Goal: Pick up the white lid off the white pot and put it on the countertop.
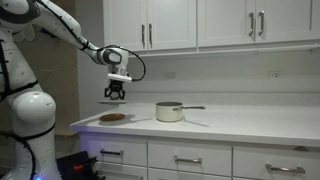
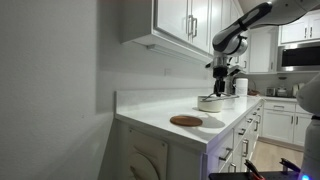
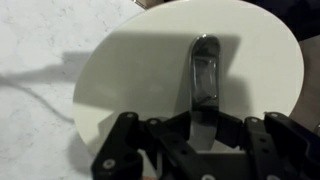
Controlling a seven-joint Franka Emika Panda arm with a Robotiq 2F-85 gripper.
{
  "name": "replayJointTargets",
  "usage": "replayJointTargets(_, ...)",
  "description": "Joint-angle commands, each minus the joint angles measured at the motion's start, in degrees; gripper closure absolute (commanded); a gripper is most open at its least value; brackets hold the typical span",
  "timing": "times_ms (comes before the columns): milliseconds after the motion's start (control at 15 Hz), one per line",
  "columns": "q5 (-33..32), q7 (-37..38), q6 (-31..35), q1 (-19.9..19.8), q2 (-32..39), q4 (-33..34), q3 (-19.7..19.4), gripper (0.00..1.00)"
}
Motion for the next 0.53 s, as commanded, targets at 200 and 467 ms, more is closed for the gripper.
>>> replayJointTargets(200, 3.37, 2.1, 3.65, 4.63, -6.23, -7.16, 0.81, 1.0)
replayJointTargets(467, 7.03, 1.34, 8.38, 6.73, -9.56, -12.18, 0.35, 1.0)
